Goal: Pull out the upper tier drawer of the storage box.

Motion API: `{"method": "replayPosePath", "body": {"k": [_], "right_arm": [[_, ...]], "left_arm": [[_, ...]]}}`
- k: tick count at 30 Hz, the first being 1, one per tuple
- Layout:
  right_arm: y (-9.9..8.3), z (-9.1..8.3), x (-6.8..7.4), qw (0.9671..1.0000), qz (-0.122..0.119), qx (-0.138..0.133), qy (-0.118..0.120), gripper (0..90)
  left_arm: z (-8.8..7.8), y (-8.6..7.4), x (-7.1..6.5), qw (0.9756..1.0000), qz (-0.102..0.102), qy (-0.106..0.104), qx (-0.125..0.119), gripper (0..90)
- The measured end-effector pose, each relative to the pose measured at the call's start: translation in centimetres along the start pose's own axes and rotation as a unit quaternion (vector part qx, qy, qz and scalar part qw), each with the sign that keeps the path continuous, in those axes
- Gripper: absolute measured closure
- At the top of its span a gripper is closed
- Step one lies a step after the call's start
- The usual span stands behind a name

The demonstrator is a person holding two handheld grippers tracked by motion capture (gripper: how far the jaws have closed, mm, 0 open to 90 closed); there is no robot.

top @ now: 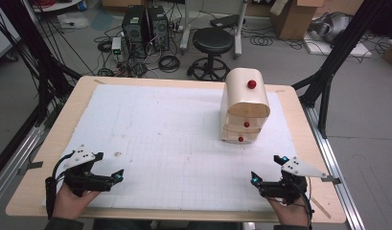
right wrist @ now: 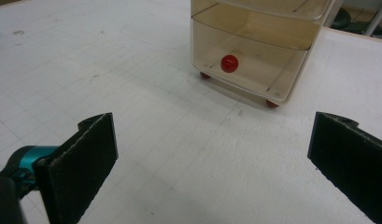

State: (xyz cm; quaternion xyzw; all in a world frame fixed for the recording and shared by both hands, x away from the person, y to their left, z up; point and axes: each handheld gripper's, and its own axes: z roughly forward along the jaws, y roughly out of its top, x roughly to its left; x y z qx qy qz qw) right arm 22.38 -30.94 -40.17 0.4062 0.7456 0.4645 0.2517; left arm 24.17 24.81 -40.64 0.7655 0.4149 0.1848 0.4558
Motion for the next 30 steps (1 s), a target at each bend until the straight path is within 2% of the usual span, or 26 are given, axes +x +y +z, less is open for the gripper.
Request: {"method": "replayPosePath", "body": {"k": [19,22,30], "right_arm": [[0.1,-0.1,-0.1,1.0,-0.001,-0.004,-0.003,0.3],[0.4,0.0,0.1,1.0,0.0,-0.006,-0.002,0.3],[1.5,0.7,1.0,0.9997,-0.015,-0.017,0.001,0.3]], "left_arm": [[0.6,-0.1,0.0,1.0,-0.001,-0.004,0.007,1.7],[0.5,-0.1,0.1,1.0,-0.001,-0.003,0.006,1.8],[0.4,-0.2,0.0,1.0,-0.002,-0.004,0.006,1.7]]}}
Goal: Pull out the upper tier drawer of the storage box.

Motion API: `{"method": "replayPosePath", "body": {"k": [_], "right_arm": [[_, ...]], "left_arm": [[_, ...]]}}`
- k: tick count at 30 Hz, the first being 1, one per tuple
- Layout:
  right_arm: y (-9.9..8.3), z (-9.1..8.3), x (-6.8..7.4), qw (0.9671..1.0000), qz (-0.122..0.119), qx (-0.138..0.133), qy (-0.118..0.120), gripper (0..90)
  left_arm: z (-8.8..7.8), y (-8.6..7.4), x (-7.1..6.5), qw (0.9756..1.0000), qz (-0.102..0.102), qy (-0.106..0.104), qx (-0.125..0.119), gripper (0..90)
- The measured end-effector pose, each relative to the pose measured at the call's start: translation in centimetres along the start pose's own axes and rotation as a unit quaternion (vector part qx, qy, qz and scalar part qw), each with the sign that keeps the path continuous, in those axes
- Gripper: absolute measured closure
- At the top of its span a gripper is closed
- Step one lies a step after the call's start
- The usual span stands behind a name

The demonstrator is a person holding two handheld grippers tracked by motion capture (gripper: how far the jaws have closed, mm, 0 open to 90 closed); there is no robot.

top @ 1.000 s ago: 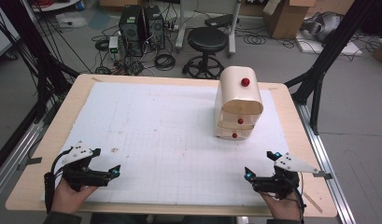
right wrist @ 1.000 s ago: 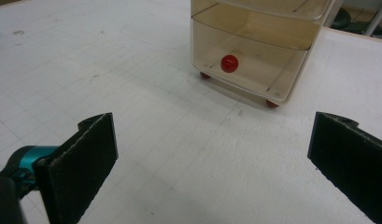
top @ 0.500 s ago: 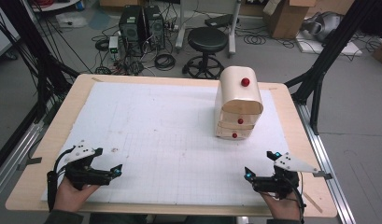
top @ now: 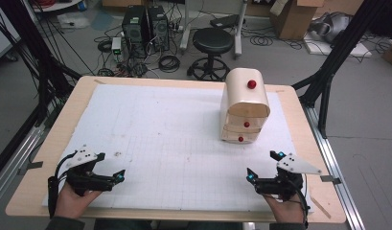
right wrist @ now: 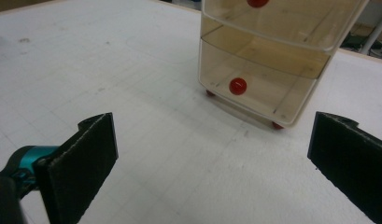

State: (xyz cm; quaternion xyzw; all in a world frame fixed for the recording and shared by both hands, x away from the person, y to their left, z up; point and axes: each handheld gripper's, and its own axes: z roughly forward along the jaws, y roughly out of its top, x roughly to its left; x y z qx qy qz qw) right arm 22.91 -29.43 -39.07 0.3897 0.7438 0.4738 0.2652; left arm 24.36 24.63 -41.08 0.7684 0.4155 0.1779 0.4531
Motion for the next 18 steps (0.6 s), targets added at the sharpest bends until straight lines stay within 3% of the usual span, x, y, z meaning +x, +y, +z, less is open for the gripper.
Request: {"method": "replayPosePath", "body": {"k": [15,18], "right_arm": [[2.2,1.7,1.9,0.9995,-0.002,-0.031,-0.009,0.4],[2.7,2.2,2.3,0.9994,-0.003,-0.031,-0.011,5.4]], "left_arm": [[-0.4,-0.2,0.1,1.0,0.002,0.004,-0.002,1.7],[-0.4,-0.2,0.1,1.0,0.001,0.005,-0.001,1.7]]}}
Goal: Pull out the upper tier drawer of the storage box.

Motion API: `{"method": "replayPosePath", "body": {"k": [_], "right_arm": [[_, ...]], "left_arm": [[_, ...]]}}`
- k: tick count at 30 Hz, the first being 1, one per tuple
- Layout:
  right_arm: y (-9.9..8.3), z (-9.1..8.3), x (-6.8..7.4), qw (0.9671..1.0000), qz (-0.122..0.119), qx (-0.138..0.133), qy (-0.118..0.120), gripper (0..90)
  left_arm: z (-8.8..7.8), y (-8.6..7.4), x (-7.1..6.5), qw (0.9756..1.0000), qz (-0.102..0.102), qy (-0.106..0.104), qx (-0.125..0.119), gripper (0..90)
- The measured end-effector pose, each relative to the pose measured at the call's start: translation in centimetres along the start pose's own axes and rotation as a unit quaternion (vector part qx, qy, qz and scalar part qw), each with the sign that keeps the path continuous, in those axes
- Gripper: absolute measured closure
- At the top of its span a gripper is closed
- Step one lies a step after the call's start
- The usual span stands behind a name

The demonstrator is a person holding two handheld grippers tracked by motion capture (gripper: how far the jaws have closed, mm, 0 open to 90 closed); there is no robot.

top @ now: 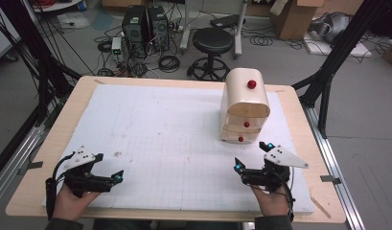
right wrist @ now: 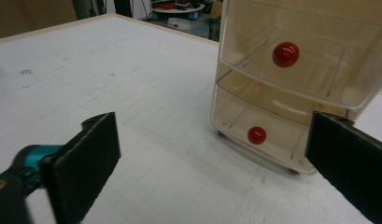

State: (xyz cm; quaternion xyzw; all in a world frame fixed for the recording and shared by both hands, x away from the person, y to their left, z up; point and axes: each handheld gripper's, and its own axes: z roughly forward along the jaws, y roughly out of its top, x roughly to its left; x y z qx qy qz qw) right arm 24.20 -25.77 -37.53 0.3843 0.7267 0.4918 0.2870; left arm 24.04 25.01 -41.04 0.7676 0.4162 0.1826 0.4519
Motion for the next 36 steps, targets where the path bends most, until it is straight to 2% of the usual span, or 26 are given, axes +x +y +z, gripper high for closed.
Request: {"method": "replayPosePath", "body": {"k": [4,7,12,14,16,19,25,30,36], "right_arm": [[0.5,0.6,0.4,0.9999,-0.002,-0.004,-0.011,5.4],[0.7,1.1,0.5,0.9996,0.007,-0.005,-0.026,6.2],[1.2,1.6,0.4,0.9977,0.021,-0.015,-0.062,8.5],[1.3,1.8,0.3,0.9972,0.025,-0.023,-0.066,23.1],[1.5,2.1,0.4,0.9966,0.016,-0.024,-0.077,23.3],[1.7,2.4,0.7,0.9938,0.014,-0.034,-0.105,23.4],[2.1,2.9,0.6,0.9878,0.032,-0.048,-0.145,29.0],[2.1,3.4,0.7,0.9836,0.034,-0.05,-0.17,35.1],[1.9,4.1,0.8,0.9803,0.041,-0.054,-0.185,43.4]], "left_arm": [[0.1,0.0,0.0,1.0,-0.001,0.0,-0.001,1.7],[0.1,0.0,0.0,1.0,-0.001,0.0,-0.001,1.7],[0.1,-0.1,0.0,1.0,-0.002,0.001,0.0,1.7],[0.2,-0.1,0.0,1.0,-0.002,0.001,0.001,1.7],[0.2,-0.1,0.1,1.0,0.0,0.001,0.003,1.7],[0.2,-0.1,0.1,1.0,0.0,0.002,0.002,1.7],[0.2,-0.2,0.2,1.0,-0.003,0.003,0.003,1.8],[0.2,-0.2,0.2,1.0,-0.002,0.003,0.004,1.7],[0.3,-0.2,0.2,1.0,-0.004,0.003,0.004,1.8]]}}
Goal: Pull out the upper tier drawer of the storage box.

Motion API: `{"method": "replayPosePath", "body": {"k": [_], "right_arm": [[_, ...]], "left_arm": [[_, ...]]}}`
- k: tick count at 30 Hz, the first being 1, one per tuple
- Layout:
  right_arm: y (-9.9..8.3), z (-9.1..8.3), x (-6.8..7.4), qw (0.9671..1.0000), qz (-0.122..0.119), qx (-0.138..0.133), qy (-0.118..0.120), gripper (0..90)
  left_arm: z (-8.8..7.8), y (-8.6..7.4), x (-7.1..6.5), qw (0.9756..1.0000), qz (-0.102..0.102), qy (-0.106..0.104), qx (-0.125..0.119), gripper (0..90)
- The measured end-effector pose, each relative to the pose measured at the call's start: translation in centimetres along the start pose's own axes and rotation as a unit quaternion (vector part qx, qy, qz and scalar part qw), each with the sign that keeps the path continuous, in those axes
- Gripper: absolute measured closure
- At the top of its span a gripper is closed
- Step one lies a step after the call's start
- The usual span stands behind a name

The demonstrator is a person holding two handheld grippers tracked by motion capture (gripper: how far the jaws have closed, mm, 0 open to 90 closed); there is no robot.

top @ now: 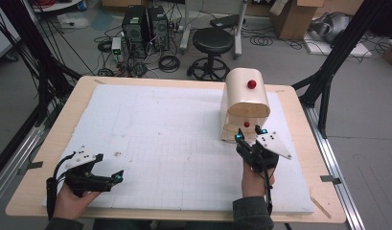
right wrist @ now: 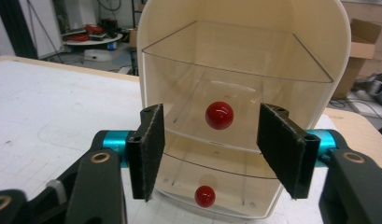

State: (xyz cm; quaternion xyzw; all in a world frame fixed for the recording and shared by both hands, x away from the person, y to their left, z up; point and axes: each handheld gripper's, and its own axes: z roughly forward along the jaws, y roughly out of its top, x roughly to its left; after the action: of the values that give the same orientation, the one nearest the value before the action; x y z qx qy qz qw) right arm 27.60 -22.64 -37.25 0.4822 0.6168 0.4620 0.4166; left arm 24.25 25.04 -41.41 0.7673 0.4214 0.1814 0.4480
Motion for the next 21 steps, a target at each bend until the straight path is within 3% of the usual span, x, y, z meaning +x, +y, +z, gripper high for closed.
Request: {"method": "replayPosePath", "body": {"k": [13,21], "right_arm": [[-0.5,0.9,0.5,0.9993,0.011,-0.003,-0.034,58.8],[-0.8,1.4,0.7,0.9992,0.013,-0.002,-0.037,64.6]], "left_arm": [[0.0,0.0,0.1,1.0,0.001,0.0,0.001,1.7],[0.0,-0.1,0.1,1.0,0.001,0.0,0.002,1.7]]}}
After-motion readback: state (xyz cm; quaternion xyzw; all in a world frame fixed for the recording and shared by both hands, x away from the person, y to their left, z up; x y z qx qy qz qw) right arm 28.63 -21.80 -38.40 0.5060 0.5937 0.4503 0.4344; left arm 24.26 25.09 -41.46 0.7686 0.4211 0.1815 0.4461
